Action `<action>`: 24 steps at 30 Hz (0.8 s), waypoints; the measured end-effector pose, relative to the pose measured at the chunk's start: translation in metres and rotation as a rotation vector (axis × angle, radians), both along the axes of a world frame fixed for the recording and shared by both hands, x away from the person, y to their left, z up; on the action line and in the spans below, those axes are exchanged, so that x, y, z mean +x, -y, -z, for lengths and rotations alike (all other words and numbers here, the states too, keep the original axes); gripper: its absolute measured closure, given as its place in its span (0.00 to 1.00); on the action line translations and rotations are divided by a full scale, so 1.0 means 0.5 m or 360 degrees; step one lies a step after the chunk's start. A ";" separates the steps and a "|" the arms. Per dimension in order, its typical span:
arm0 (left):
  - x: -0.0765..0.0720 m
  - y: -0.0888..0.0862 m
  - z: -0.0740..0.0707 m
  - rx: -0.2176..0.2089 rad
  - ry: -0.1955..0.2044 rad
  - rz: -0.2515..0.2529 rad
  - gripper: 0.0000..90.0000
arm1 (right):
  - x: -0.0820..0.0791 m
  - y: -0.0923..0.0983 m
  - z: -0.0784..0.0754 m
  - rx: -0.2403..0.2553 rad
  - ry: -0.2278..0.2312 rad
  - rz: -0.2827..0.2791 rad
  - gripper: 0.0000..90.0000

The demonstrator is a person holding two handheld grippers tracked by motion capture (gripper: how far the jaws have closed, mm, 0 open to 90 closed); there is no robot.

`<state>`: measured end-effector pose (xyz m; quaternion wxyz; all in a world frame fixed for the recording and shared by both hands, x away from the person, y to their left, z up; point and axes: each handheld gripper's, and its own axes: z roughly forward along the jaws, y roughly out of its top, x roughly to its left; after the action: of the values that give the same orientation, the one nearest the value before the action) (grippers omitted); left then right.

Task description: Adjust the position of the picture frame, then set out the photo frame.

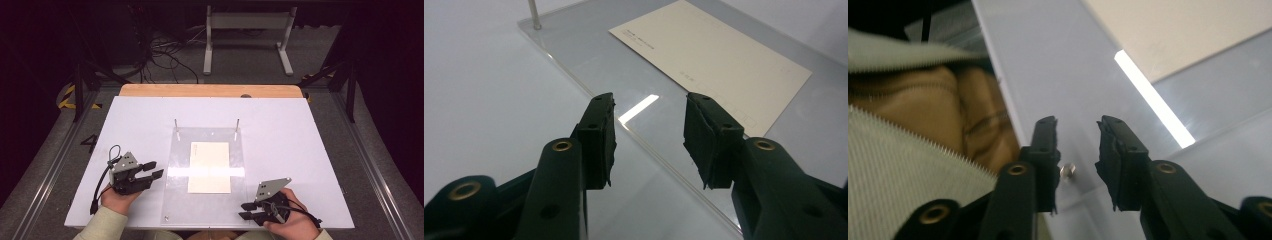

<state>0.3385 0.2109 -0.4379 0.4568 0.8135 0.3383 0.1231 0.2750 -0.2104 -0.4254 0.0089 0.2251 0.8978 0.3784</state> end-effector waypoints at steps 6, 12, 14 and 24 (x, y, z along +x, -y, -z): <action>-0.005 0.003 -0.006 0.0017 0.0025 0.0026 0.58 | 0.036 0.030 -0.020 0.0190 0.0181 0.0177 0.67; -0.008 -0.002 -0.011 -0.0009 0.0051 0.0039 0.54 | 0.073 0.042 -0.042 0.0275 0.0299 0.0333 0.67; -0.008 -0.003 -0.011 -0.0014 0.0046 0.0038 0.54 | 0.087 0.041 -0.049 0.0283 0.0336 0.0367 0.69; -0.013 -0.003 -0.014 -0.0018 0.0022 0.0048 0.52 | 0.189 0.037 -0.073 0.0181 0.0421 0.0585 0.81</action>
<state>0.3322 0.2125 -0.4307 0.4655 0.8150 0.3235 0.1200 0.3695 -0.2290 -0.3887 0.1826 0.3333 0.8100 0.4466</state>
